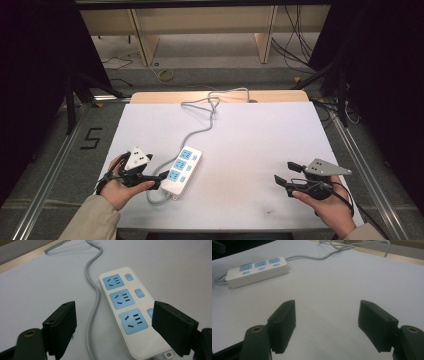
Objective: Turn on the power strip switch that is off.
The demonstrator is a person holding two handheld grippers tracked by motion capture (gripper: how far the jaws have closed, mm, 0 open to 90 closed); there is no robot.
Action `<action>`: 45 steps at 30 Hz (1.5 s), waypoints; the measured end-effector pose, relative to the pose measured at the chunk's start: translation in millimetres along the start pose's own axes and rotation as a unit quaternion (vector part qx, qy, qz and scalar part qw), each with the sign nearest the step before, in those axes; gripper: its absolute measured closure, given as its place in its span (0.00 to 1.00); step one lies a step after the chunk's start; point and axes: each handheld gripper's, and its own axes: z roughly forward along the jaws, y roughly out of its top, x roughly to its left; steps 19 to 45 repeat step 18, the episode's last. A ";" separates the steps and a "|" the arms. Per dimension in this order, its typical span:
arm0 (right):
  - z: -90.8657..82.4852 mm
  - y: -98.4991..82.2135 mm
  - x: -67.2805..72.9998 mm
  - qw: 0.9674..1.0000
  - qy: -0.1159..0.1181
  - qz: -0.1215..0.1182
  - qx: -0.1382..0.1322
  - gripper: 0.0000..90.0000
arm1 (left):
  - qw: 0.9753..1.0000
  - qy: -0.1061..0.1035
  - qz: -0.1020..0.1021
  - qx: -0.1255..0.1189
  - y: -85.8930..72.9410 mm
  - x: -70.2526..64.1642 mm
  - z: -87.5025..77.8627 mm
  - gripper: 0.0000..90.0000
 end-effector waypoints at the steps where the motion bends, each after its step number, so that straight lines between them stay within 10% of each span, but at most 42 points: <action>1: 0.1 -0.1 0.0 1.000 0.000 -0.002 0.001 0.34 | 1.000 0.001 0.001 0.001 -0.8 0.6 -0.6 0.22; 45: 0.0 -0.3 -0.3 1.000 -0.001 -0.003 0.002 0.34 | 1.000 0.005 -0.003 0.004 -6.1 1.8 -3.1 0.22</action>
